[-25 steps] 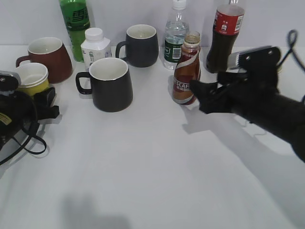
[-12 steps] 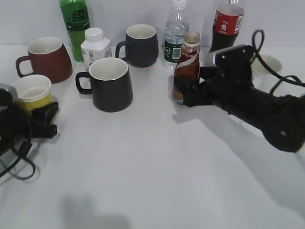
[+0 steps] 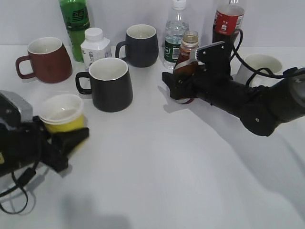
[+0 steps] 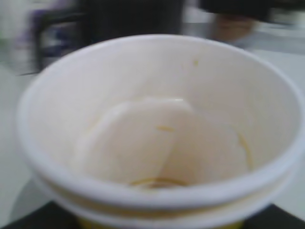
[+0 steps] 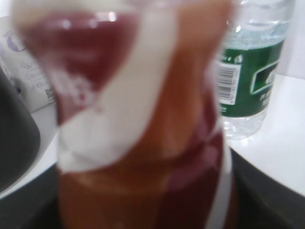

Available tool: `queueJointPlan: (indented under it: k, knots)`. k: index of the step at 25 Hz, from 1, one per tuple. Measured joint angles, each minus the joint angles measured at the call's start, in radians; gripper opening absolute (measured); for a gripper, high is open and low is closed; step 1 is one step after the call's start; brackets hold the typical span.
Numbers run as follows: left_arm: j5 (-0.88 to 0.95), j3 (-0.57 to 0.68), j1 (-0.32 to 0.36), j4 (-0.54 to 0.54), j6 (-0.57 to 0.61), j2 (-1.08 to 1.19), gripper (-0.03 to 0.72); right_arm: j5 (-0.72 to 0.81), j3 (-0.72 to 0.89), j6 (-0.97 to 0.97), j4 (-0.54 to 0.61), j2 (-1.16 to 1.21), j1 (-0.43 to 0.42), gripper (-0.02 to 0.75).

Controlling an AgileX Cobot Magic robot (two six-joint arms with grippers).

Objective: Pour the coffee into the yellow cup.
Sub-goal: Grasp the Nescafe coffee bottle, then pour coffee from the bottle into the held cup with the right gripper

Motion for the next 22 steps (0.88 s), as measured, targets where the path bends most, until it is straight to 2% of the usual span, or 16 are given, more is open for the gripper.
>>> queueJointPlan:
  k: [2, 5, 9, 14, 22]
  knots:
    - [0.0, 0.0, -0.008, 0.068, -0.004, 0.0, 0.4, 0.003, -0.003, 0.002, -0.001, 0.002, 0.0, 0.507]
    - [0.001, 0.0, -0.042, 0.119, -0.008, -0.001, 0.4, 0.002, -0.005, 0.004, -0.001, 0.002, 0.0, 0.503]
    - [0.001, 0.0, -0.11, 0.124, -0.012, -0.001, 0.4, 0.003, -0.006, 0.004, -0.029, 0.001, 0.0, 0.503]
    - [0.005, -0.06, -0.203, 0.126, -0.014, -0.001, 0.399, 0.036, 0.005, -0.005, -0.158, -0.057, 0.0, 0.503]
    - [0.029, -0.195, -0.293, 0.126, -0.059, -0.001, 0.397, 0.059, 0.005, -0.21, -0.356, -0.217, 0.0, 0.503]
